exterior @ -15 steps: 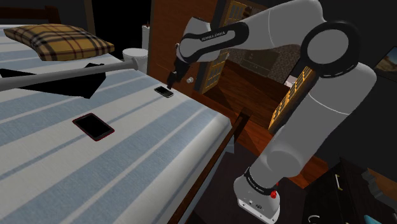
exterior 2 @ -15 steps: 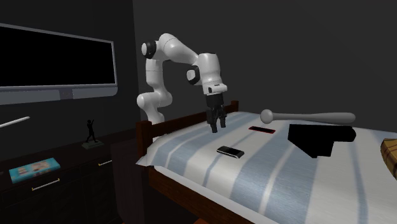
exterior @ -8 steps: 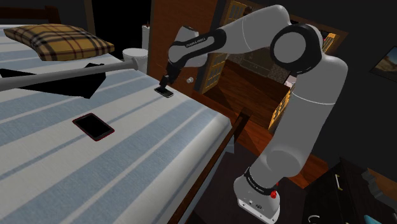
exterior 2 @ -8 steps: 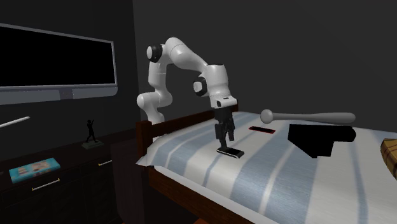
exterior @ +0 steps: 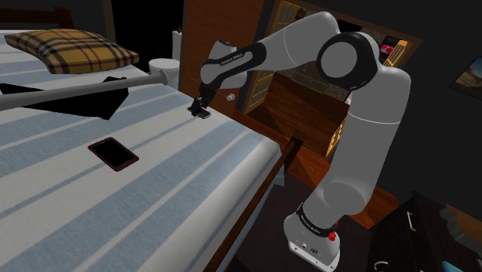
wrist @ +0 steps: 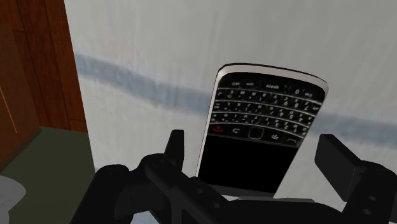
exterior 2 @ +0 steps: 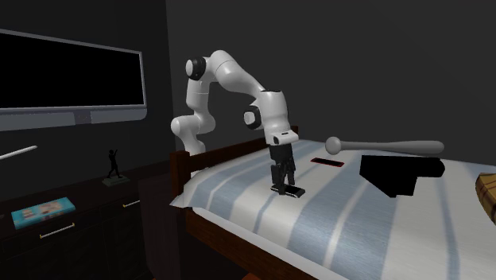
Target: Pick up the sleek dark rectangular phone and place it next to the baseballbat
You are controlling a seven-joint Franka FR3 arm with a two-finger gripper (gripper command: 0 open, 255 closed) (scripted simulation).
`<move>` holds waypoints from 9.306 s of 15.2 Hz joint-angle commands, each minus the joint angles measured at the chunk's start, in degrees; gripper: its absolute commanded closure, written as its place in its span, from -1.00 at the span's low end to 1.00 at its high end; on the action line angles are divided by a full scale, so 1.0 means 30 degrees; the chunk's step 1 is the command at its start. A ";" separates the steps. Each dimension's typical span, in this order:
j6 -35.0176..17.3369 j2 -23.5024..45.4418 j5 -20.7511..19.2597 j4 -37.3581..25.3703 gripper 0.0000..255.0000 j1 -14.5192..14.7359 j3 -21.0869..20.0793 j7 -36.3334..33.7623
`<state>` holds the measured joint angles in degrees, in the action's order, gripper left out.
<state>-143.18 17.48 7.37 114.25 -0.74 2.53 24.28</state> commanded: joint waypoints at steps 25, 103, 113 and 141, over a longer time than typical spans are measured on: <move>0.2156 -0.1335 -0.0328 -0.0840 1.00 0.0058 0.0123 -0.0337; 1.2126 -0.3647 -0.5573 -0.7916 1.00 0.8607 -0.8144 -1.9024; 1.0111 -0.3118 -0.6057 -0.6265 1.00 0.9028 -0.8370 -2.0107; 0.3597 -0.1296 -0.7678 -0.1306 1.00 0.9149 -0.7966 -2.1756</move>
<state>-131.79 13.04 -15.27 110.23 26.55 -21.44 -40.61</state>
